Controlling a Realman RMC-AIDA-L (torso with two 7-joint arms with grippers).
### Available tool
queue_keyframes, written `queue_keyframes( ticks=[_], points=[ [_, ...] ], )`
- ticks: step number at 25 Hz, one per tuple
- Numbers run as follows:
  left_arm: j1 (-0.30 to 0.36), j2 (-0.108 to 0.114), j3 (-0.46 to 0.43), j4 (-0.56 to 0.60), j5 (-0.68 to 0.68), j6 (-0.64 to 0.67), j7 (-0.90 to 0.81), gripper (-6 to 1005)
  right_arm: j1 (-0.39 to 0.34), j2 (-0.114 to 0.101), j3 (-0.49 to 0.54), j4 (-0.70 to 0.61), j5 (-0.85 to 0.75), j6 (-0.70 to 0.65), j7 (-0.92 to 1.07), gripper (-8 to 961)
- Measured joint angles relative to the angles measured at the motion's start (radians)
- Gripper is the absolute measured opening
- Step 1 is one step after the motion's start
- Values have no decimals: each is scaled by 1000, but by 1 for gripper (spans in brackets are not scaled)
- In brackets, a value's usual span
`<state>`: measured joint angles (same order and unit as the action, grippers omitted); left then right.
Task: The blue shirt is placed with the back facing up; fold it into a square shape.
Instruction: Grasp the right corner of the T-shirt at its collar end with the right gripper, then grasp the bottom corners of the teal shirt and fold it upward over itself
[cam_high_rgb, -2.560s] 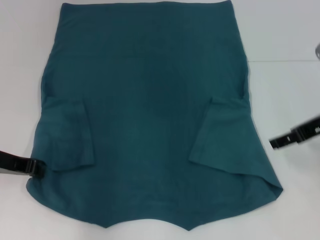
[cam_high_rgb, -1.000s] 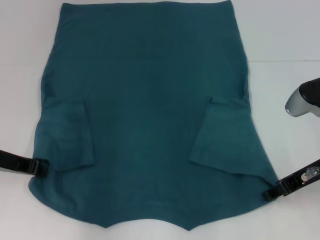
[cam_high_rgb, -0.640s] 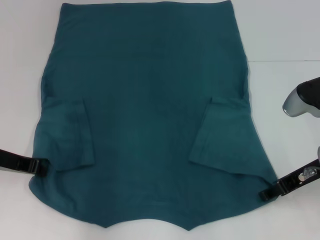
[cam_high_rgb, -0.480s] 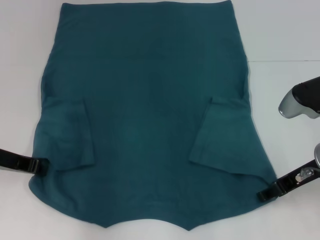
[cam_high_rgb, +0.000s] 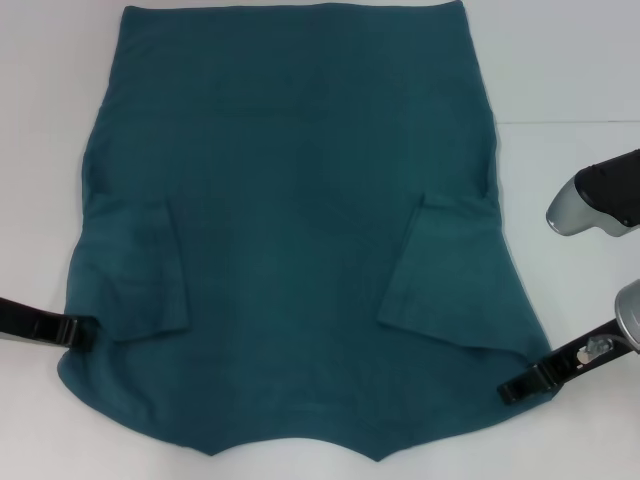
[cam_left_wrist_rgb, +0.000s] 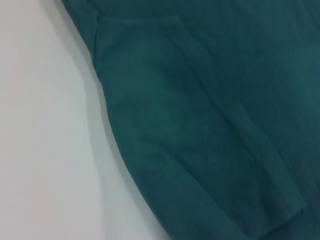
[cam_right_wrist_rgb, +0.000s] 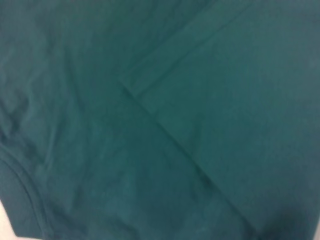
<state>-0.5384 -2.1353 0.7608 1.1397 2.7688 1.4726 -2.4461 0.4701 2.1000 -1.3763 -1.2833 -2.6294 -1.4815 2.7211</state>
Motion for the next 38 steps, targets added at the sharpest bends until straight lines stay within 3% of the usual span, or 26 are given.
queue_keyframes(
  ticks=[11, 17, 27, 35, 38],
  points=[
    [0, 0, 0, 0, 0, 2, 8, 12, 7, 0, -8, 30, -2, 19, 6, 719],
    [0, -2, 0, 0, 0, 5, 9, 12, 2, -1, -9, 40, 2, 31, -5, 590],
    [0, -2, 0, 0, 0, 9, 10, 12, 6, -4, -5, 39, 29, 30, -16, 126],
    [-11, 6, -1, -26, -2, 38, 16, 12, 11, -8, 5, 8, 44, 1, -66, 41],
    [-24, 26, -15, -32, -10, 88, 34, 12, 21, -8, 8, -26, 47, -50, -133, 30]
  ],
)
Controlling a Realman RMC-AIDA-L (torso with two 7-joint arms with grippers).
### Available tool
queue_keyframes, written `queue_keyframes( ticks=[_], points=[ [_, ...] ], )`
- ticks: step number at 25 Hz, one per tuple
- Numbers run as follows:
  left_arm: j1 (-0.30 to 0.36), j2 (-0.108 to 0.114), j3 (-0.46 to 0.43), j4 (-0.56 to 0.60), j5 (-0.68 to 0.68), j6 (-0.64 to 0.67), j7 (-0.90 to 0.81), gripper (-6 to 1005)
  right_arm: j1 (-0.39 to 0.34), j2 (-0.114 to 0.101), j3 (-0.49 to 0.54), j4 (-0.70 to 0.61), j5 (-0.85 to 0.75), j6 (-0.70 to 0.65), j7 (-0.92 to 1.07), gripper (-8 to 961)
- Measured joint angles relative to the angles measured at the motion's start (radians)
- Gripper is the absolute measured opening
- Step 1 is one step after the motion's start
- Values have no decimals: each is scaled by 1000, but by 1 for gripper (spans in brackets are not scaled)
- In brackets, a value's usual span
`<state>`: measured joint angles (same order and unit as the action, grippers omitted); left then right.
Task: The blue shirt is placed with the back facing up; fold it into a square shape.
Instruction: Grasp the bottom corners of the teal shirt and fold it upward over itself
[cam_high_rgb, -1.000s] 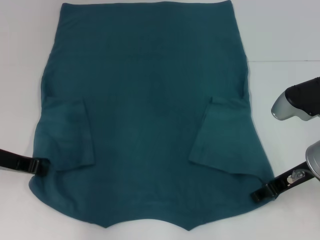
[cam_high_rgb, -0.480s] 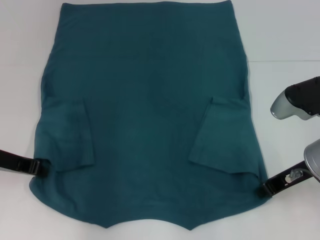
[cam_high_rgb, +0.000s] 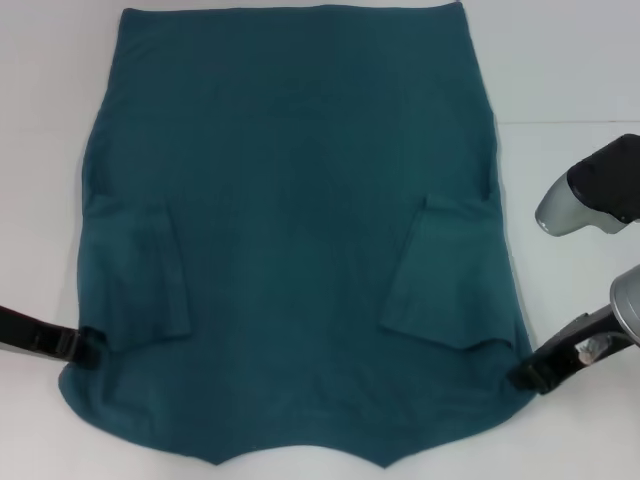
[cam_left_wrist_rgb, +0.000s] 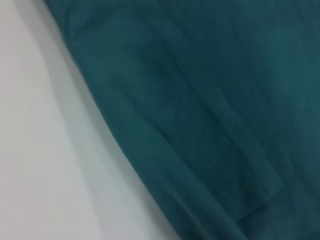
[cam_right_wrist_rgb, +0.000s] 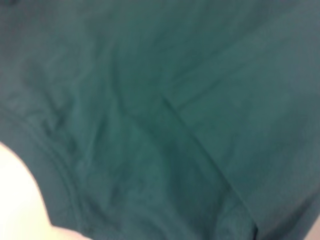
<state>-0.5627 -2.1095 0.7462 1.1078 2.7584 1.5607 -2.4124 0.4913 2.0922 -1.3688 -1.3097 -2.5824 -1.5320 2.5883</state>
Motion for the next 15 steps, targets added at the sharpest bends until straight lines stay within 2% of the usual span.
queue_keyframes(
  ticks=[3, 5, 10, 15],
  points=[
    [-15, 33, -12, -13, -3, 71, 5, 12, 32, -1, 8, -12, -24, -84, -56, 30],
    [-21, 46, -19, -17, 6, 131, 14, 12, 51, -1, 17, -13, -37, -150, -112, 30],
    [-23, 50, -20, -18, 40, 258, 38, 12, 74, 1, 7, -9, -52, -324, -226, 30],
    [-15, 44, -8, -16, 84, 357, 53, 12, 78, 2, -14, -14, -70, -438, -267, 30]
  ],
)
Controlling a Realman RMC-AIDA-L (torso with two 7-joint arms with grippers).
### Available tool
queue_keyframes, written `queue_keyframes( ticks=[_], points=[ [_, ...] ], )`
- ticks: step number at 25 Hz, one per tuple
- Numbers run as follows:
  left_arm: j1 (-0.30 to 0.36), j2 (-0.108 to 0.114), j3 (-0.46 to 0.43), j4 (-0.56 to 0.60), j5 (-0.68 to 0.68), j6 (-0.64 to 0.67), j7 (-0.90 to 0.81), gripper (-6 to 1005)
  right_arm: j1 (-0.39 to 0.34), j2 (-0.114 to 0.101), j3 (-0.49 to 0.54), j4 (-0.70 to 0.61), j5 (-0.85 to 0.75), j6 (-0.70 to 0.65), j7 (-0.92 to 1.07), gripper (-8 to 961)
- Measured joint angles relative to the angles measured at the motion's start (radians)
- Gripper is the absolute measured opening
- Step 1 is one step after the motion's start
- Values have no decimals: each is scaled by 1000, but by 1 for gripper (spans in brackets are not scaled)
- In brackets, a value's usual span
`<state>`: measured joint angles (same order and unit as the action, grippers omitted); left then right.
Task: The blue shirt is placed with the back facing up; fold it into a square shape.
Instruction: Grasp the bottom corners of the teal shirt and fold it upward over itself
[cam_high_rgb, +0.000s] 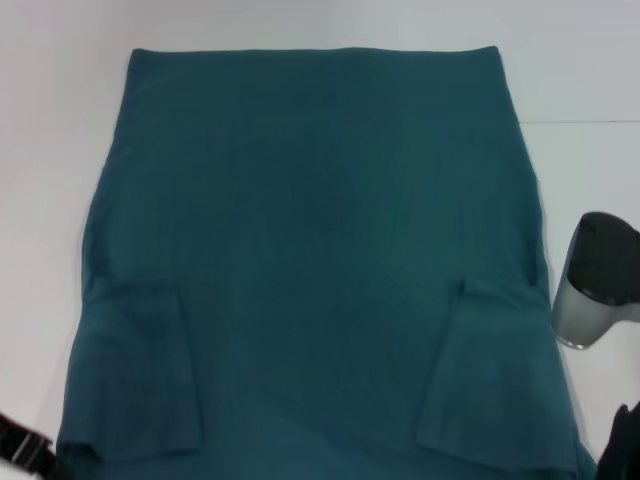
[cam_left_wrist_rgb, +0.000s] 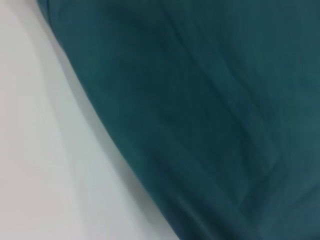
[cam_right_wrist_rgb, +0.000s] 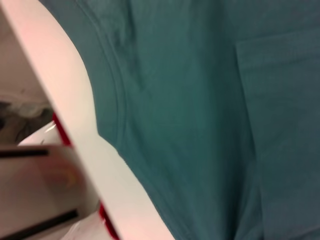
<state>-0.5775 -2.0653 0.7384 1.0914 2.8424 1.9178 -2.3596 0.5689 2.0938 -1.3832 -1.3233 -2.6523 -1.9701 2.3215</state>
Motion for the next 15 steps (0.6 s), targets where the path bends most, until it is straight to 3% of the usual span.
queue_keyframes(
  ticks=[9, 15],
  points=[
    [40, -12, 53, 6, 13, 146, 8, 11, -26, -3, -146, 56, 2, -21, 14, 29],
    [42, -21, 33, 17, -40, 148, 15, 11, -39, -7, -29, 7, 30, -21, -49, 29]
  ],
)
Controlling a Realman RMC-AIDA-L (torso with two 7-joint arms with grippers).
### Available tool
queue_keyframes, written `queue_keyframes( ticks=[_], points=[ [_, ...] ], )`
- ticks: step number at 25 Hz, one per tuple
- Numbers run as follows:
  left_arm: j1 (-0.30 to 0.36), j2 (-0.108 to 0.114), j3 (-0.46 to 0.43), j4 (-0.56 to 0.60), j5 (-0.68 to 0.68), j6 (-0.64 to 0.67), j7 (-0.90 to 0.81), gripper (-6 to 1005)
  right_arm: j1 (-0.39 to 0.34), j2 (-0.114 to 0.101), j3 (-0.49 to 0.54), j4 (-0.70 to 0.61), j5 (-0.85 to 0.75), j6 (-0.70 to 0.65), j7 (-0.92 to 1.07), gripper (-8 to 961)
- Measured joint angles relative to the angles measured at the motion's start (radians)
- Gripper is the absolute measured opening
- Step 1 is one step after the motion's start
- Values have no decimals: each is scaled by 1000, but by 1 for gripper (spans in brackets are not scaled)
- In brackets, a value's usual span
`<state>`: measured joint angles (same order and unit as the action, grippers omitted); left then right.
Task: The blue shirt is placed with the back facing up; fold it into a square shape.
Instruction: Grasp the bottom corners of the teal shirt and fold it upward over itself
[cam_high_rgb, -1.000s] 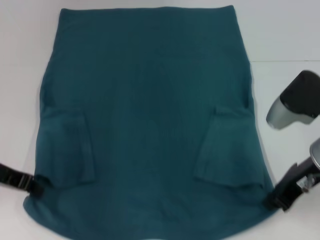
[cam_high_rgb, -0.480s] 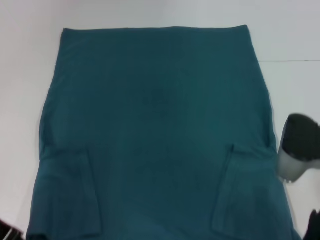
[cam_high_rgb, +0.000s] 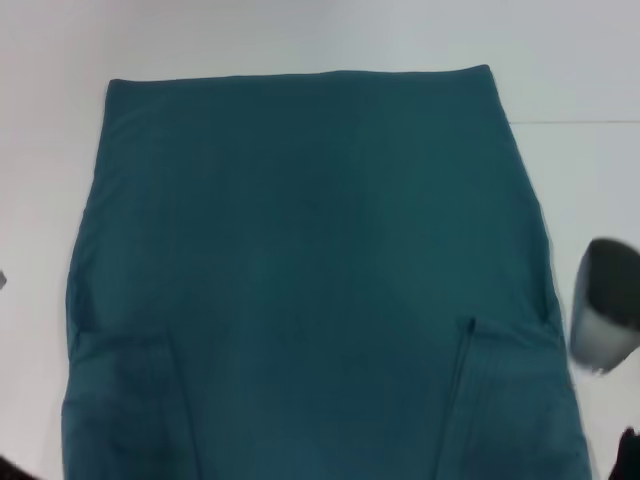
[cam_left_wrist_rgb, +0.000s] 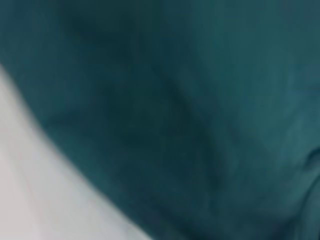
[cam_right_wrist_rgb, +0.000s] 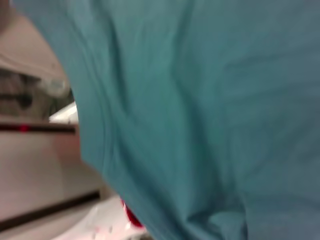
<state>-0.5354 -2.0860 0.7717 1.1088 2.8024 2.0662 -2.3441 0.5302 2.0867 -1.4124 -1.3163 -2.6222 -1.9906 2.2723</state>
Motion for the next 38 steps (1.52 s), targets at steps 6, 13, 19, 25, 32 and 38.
queue_keyframes(
  ticks=[6, 13, 19, 25, 32, 38],
  points=[
    [-42, 14, -81, 47, -98, -2, -2, 11, 35, -19, 278, -22, 19, 1, -125, 30],
    [-126, 31, -140, 132, -145, -30, -6, 11, 119, -22, 522, -55, 50, 31, -202, 36],
    [-210, 55, -173, 140, -165, -126, -13, 11, 143, -15, 541, -100, 63, 145, -138, 43],
    [-264, 60, -159, 104, -168, -259, -14, 12, 162, -14, 544, -93, 63, 260, -69, 50],
    [-290, 52, -123, 87, -174, -418, 6, 12, 175, -14, 547, -67, 68, 431, 1, 58],
    [-300, 46, -34, 22, -182, -551, 15, 11, 225, -14, 536, 70, 78, 526, -63, 65]
  ],
)
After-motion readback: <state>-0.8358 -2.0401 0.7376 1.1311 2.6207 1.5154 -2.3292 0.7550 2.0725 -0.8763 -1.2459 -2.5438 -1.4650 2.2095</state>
